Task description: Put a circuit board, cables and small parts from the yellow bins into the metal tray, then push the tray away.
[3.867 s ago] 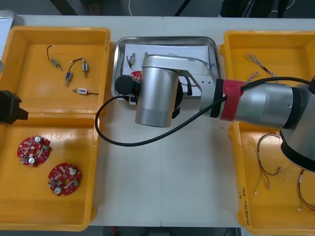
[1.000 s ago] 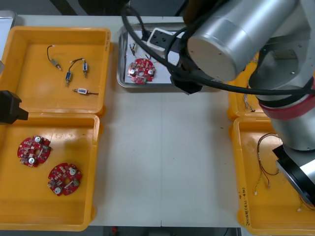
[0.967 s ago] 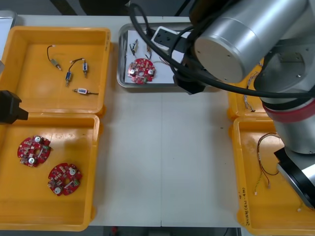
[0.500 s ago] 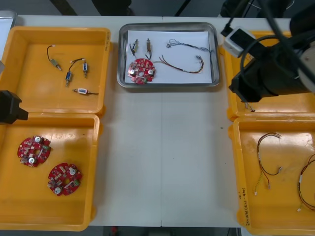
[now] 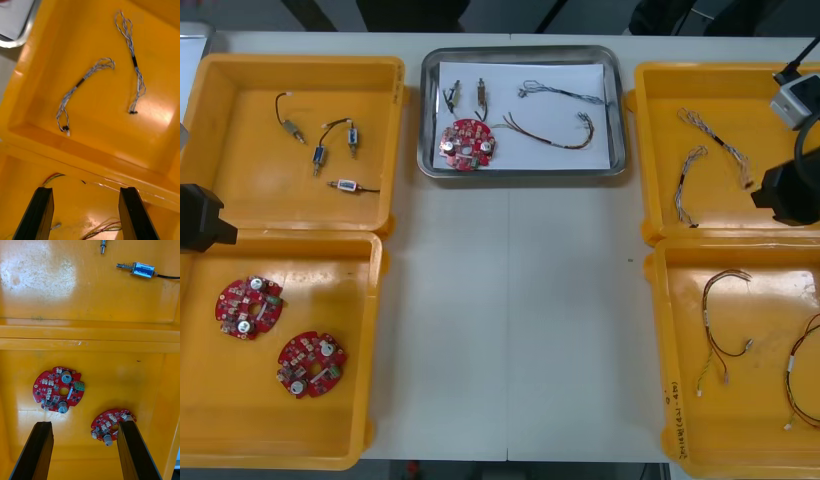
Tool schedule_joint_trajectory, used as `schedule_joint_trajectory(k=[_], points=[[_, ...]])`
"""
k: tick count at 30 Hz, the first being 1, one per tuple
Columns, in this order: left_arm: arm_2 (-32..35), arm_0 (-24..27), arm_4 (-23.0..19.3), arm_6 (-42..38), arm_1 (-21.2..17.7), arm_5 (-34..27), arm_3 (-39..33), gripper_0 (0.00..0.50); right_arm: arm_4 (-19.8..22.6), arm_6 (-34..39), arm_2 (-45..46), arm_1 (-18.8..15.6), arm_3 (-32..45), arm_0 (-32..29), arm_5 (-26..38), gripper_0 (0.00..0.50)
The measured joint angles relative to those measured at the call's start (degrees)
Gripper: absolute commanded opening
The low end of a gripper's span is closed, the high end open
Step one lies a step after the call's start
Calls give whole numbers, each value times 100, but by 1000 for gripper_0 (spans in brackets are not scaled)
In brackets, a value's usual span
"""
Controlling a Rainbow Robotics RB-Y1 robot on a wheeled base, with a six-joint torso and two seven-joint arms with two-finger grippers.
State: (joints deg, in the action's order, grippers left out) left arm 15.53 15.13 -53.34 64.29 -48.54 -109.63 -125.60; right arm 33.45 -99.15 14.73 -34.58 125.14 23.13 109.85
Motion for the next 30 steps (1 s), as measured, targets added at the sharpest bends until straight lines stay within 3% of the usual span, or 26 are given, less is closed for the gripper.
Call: schedule_joint_trajectory(k=[10,30], points=[[0,0,0,0,0,0,0,500,150,2,845,-26,-21,-754,0,500],[0,0,0,0,0,0,0,500,411,554,1076,-26,-23,-1456,0,500]])
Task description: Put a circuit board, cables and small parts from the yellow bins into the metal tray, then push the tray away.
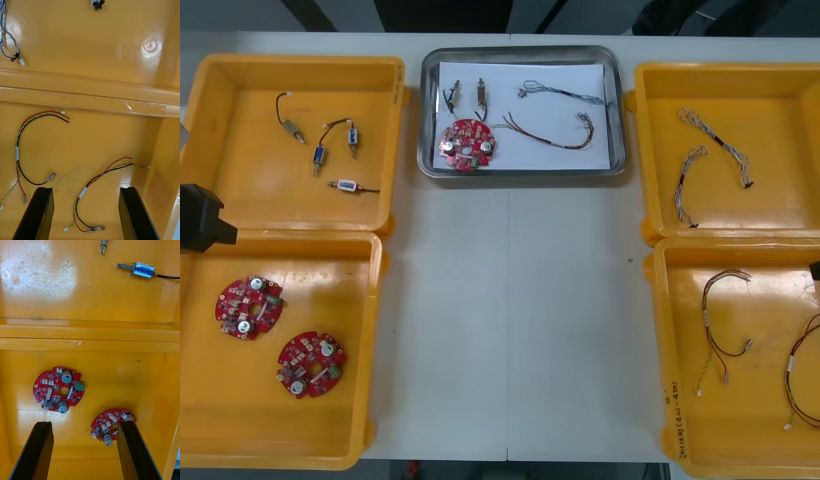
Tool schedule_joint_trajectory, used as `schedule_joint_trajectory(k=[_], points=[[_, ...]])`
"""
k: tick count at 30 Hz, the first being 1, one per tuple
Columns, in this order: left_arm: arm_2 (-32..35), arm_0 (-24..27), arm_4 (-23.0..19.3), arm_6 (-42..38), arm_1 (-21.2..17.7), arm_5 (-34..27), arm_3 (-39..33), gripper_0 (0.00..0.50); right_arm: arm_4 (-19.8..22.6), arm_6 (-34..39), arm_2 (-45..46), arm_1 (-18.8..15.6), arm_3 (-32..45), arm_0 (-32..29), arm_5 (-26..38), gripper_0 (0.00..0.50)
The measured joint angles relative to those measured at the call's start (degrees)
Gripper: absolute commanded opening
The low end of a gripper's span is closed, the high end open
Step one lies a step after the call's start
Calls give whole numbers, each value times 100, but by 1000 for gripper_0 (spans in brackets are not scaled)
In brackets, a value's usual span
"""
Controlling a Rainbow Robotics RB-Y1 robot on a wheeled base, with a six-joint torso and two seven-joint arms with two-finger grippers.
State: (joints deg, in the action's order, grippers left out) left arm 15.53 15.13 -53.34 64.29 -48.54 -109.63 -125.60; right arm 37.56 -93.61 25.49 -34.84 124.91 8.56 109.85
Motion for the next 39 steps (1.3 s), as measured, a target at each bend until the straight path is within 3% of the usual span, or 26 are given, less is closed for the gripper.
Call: schedule_joint_trajectory(k=[39], points=[[0,0,0,0,0,0,0,500,215,360,128,140,0,-196,0,500]])
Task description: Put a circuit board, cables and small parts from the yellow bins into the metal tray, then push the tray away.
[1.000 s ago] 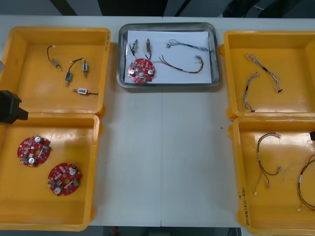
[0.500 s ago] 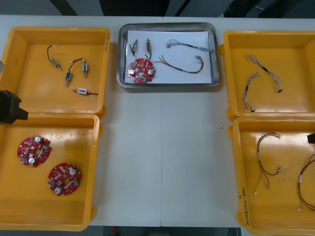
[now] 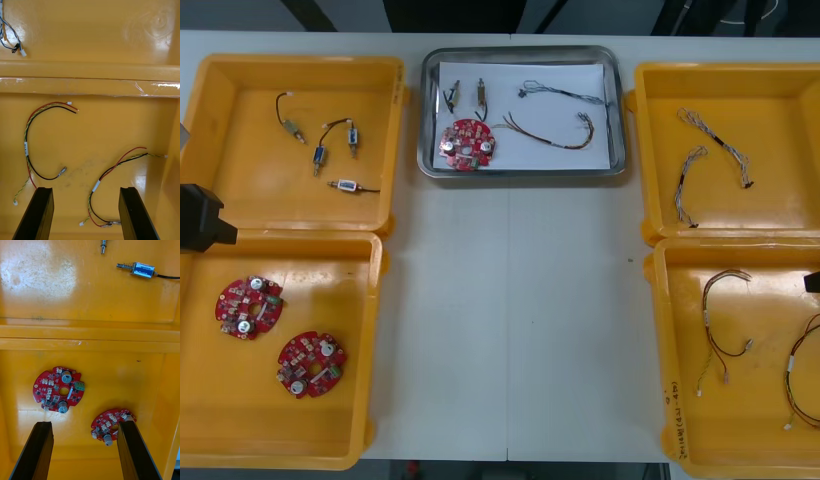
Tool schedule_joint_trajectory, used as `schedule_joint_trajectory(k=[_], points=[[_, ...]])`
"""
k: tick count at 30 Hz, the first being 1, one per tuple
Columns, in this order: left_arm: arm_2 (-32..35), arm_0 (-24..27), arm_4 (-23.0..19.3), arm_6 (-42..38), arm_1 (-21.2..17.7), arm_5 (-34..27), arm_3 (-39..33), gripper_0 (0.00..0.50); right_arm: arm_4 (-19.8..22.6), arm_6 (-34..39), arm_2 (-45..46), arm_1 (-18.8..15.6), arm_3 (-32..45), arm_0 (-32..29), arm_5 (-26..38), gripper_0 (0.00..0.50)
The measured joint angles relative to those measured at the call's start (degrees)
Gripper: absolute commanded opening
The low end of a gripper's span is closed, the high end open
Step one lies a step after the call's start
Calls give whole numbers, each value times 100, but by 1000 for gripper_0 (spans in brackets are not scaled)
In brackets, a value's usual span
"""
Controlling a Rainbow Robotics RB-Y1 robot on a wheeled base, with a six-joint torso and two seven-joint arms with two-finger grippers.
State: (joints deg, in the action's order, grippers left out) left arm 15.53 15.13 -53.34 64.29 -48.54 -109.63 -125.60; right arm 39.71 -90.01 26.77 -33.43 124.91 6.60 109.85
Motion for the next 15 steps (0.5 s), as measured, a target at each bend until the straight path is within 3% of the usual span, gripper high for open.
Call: schedule_joint_trajectory(k=[15], points=[[0,0,0,0,0,0,0,500,0,0,0,0,0,0,0,500]])
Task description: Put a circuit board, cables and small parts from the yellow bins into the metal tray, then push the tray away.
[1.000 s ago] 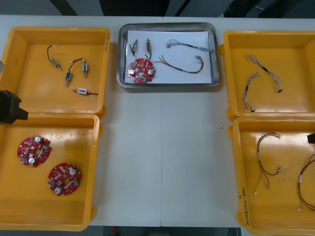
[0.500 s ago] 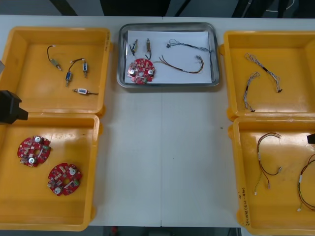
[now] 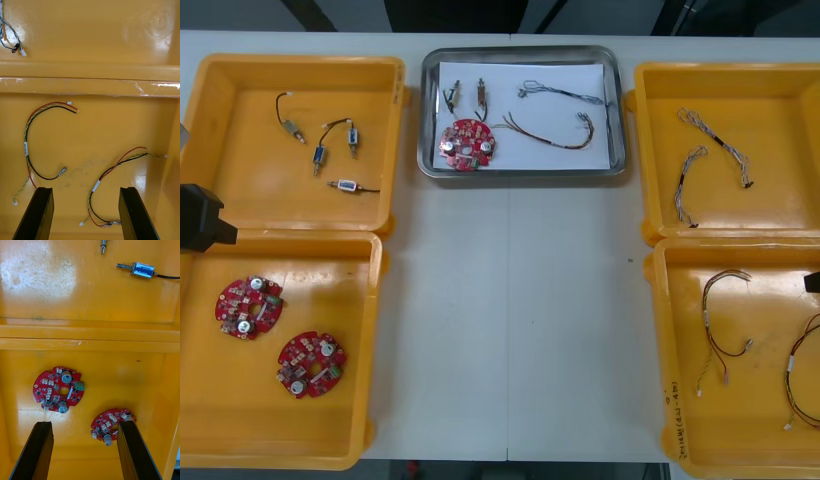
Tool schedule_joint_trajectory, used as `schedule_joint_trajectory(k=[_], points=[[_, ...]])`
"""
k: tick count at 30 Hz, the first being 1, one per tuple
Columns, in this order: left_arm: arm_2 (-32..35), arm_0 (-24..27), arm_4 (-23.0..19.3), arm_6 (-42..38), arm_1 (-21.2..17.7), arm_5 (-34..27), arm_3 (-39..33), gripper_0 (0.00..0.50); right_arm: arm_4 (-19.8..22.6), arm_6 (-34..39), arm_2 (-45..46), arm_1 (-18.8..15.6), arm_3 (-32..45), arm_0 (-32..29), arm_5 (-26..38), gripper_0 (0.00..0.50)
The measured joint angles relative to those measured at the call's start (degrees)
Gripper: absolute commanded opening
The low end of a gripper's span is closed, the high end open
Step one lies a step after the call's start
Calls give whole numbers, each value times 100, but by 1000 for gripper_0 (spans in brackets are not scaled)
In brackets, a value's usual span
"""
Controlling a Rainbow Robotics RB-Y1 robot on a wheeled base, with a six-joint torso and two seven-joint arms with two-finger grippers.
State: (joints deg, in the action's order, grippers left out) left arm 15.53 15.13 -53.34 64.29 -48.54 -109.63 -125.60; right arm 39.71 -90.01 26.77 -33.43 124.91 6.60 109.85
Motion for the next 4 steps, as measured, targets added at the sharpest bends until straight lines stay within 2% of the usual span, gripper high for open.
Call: schedule_joint_trajectory(k=[4], points=[[0,0,0,0,0,0,0,500,0,0,0,0,0,0,0,500]])
